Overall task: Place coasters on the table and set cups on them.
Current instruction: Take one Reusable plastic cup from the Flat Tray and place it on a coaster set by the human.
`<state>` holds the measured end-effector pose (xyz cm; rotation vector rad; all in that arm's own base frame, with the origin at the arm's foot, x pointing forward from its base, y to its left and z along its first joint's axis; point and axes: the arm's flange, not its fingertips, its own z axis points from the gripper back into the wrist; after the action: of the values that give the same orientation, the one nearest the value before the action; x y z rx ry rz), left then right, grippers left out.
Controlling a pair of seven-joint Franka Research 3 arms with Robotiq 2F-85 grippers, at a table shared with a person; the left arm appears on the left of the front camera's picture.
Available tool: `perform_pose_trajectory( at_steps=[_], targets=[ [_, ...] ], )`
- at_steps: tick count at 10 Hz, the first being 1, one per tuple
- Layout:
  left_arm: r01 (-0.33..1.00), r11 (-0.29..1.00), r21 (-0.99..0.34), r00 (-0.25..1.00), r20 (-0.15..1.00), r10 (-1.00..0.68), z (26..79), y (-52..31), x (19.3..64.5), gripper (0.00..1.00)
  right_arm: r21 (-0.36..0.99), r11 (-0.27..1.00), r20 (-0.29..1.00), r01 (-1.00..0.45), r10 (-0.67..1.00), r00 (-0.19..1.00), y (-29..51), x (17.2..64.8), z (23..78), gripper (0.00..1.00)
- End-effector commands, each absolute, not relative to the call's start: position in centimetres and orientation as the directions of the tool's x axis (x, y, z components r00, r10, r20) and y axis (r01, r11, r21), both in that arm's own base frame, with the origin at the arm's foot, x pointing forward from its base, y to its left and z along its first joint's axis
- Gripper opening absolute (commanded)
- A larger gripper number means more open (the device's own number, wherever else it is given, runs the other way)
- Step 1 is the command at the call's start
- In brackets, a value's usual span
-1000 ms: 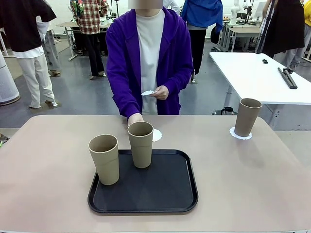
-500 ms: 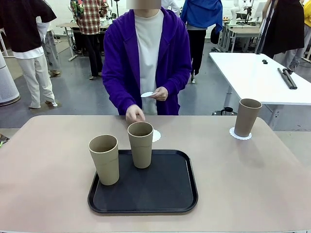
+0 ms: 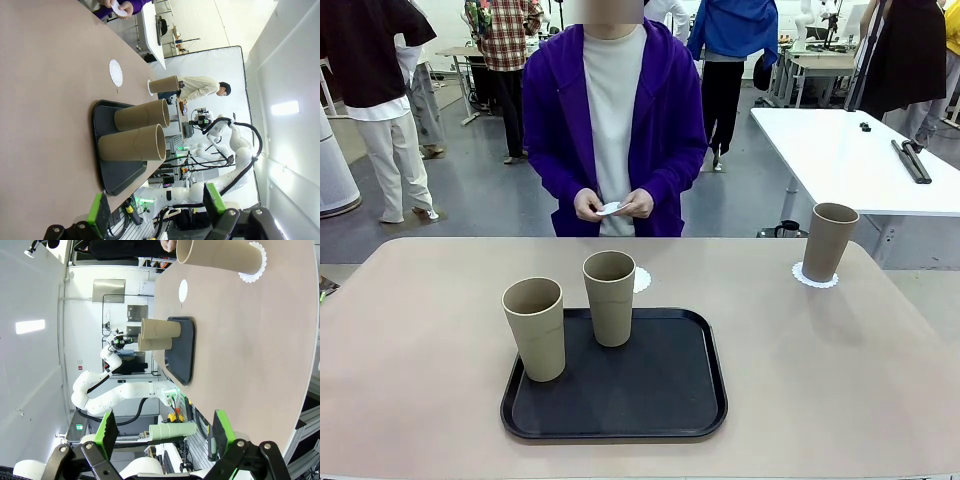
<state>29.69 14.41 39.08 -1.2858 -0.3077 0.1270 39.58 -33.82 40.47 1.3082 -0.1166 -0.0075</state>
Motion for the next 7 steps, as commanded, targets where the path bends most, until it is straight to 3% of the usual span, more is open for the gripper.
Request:
perform_pose_trajectory(
  at_steps=[1, 7],
  targets=[
    [0.095, 0.272, -0.958, 0.949, 0.169, 0.265, 39.11, 14.45, 29.63, 1.0, 0.964, 0.258, 0.087, -0.065, -0.077, 0.993, -33.9, 39.61, 40.56, 1.0],
    [0.095, 0.272, -0.958, 0.949, 0.169, 0.265, 39.11, 14.45, 29.63, 1.0, 0.964, 0.258, 0.087, -0.065, -0.077, 0.993, -33.9, 39.61, 40.56, 1.0]
  ],
)
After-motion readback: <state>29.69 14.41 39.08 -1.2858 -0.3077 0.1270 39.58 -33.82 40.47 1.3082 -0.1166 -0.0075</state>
